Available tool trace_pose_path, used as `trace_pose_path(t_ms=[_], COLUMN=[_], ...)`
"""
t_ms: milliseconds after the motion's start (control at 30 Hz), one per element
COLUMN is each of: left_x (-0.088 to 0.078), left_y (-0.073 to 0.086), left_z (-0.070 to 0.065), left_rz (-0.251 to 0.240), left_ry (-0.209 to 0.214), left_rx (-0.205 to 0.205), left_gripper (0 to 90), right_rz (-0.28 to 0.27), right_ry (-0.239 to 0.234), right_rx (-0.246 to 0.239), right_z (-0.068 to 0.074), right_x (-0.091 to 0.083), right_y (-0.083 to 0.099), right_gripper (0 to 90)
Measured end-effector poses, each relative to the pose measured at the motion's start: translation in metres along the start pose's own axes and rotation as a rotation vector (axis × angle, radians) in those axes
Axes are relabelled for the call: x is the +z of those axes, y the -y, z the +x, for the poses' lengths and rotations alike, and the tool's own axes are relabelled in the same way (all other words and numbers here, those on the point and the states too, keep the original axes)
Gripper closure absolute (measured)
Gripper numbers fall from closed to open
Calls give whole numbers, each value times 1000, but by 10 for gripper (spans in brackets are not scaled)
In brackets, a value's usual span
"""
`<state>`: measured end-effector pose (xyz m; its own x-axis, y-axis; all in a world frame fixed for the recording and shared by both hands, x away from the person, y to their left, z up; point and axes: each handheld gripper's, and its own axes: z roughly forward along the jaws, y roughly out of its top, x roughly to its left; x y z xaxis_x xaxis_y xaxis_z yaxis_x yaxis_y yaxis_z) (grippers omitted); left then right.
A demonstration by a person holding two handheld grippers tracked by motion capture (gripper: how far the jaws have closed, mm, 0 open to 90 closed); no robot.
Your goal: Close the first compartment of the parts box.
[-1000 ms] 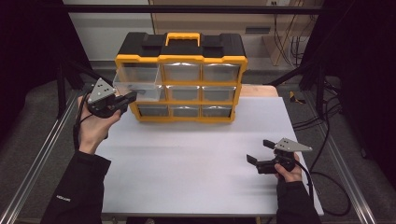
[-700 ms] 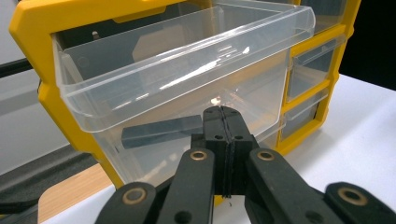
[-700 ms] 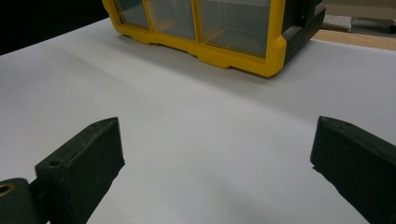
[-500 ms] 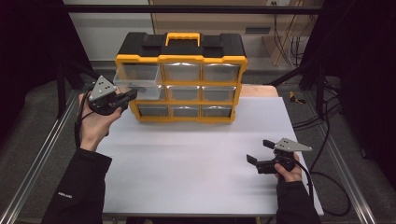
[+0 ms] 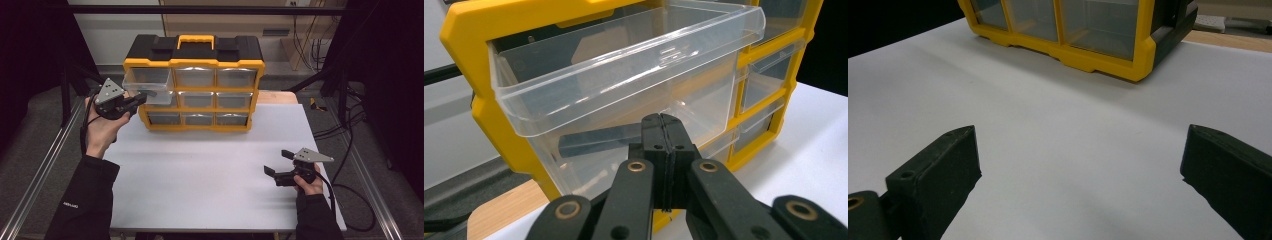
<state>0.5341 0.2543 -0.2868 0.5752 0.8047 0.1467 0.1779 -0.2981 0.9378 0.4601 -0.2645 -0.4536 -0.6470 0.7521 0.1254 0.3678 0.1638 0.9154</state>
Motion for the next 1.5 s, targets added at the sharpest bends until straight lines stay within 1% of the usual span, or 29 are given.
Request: trace_pose_path(t_ms=[233,733,900,1133,1267,1433,1500], left_x=[3,14,17,21,23,26,27], left_y=[-1,-3,-5,-6,-8,-8,-8], left_z=[2,7,8,10,11,13,14], left_rz=[4,6,9,5,10,6,8], left_ry=[-6,-13,-24,-27,-31,-33,-36], left_rx=[8,10,17,13,21,17,23], left_gripper=[896,896,895,896,895,895,896], right_rz=[0,2,4,4,5,6,6], right_ry=[1,2,1,2,3,3,3], right_rx=[-1,1,2,0,0,-2,-2], right_z=[0,0,0,0,0,0,0], right_x=[0,0,0,0,0,1,1], right_y=[0,0,0,0,0,1,1], right_gripper=[28,29,28,29,29,29,28])
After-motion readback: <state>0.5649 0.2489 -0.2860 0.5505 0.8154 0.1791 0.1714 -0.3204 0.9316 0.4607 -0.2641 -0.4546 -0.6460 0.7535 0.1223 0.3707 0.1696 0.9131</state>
